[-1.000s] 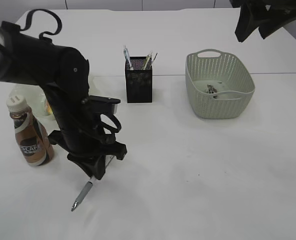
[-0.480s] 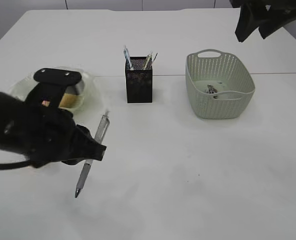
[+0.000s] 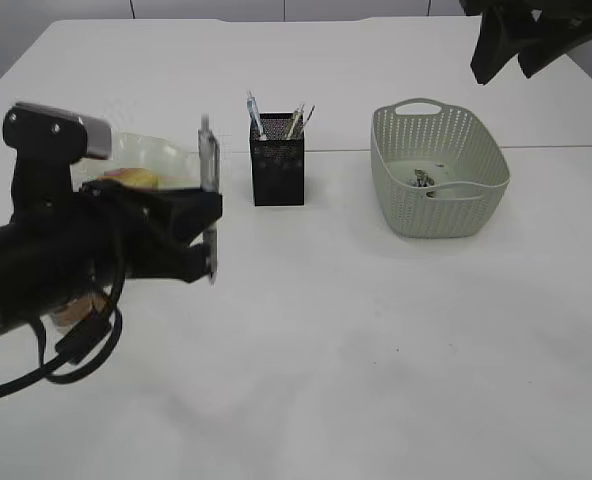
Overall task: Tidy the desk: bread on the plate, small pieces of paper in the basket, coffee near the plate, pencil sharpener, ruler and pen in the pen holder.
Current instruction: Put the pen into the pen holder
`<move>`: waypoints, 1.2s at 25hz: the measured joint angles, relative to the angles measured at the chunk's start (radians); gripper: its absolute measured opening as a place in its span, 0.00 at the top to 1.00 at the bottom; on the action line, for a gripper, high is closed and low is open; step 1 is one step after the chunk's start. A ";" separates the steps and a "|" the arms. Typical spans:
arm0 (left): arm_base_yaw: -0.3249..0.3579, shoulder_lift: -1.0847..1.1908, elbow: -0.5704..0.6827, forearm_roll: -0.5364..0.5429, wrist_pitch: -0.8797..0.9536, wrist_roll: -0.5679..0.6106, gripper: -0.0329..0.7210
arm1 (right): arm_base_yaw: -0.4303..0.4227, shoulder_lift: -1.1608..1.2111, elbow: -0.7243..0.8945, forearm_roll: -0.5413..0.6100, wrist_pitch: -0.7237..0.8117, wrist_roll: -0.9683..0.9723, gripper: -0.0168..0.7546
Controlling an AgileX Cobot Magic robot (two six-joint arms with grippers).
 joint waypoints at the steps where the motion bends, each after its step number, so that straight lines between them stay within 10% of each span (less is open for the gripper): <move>1: 0.000 0.009 -0.010 -0.009 -0.052 0.000 0.87 | 0.000 0.000 0.000 0.000 0.000 0.000 0.51; 30: 0.169 0.678 -0.942 0.062 0.007 0.019 0.87 | 0.000 0.000 0.000 -0.006 0.000 0.000 0.51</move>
